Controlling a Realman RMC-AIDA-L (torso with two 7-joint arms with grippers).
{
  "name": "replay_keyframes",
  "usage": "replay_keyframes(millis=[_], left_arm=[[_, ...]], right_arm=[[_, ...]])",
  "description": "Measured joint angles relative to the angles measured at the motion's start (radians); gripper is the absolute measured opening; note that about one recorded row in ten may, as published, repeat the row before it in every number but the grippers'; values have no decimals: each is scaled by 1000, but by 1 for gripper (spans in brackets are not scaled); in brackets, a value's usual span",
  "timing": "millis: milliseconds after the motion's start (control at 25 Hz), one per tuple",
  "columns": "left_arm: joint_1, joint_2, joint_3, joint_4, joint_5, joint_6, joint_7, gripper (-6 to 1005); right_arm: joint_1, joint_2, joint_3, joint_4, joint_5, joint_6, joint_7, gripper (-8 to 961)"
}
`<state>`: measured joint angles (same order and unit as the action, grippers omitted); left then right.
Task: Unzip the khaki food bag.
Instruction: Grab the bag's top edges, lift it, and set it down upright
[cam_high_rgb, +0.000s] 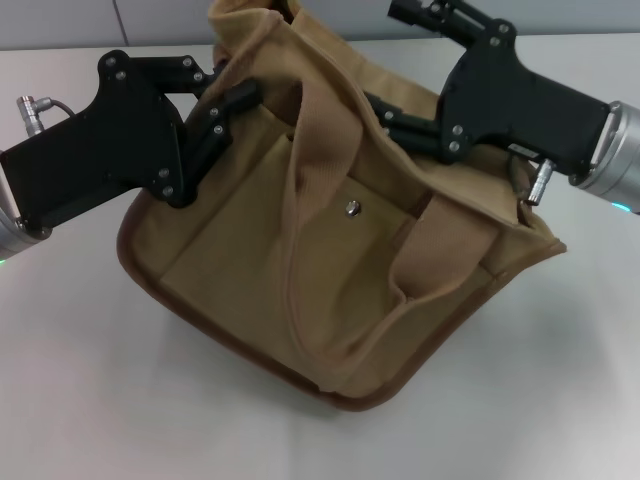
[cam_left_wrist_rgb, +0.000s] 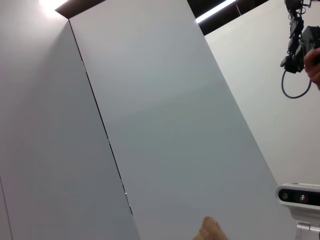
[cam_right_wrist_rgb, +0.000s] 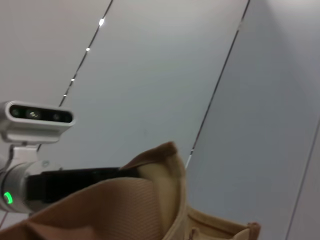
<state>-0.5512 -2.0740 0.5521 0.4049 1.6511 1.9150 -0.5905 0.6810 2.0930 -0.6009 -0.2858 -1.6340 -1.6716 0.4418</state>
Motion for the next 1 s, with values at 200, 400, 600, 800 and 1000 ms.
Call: replay_keyframes(millis=[200, 400, 600, 800, 1000], left_arm=[[-5, 0, 0, -1, 0, 1, 0, 85], [-12, 0, 0, -2, 0, 3, 0, 86], [-19, 0, 0, -2, 0, 4, 0, 86], [-26, 0, 0, -1, -1, 5, 0, 86], [-30, 0, 0, -1, -1, 5, 0, 85]], right_arm=[[7, 0, -39, 3, 1, 21, -6, 799], [16, -1, -116, 3, 2, 70, -42, 753], [16, -1, -127, 4, 2, 78, -60, 599], [15, -1, -126, 6, 17, 75, -68, 509], [15, -1, -132, 33, 43, 74, -109, 350]])
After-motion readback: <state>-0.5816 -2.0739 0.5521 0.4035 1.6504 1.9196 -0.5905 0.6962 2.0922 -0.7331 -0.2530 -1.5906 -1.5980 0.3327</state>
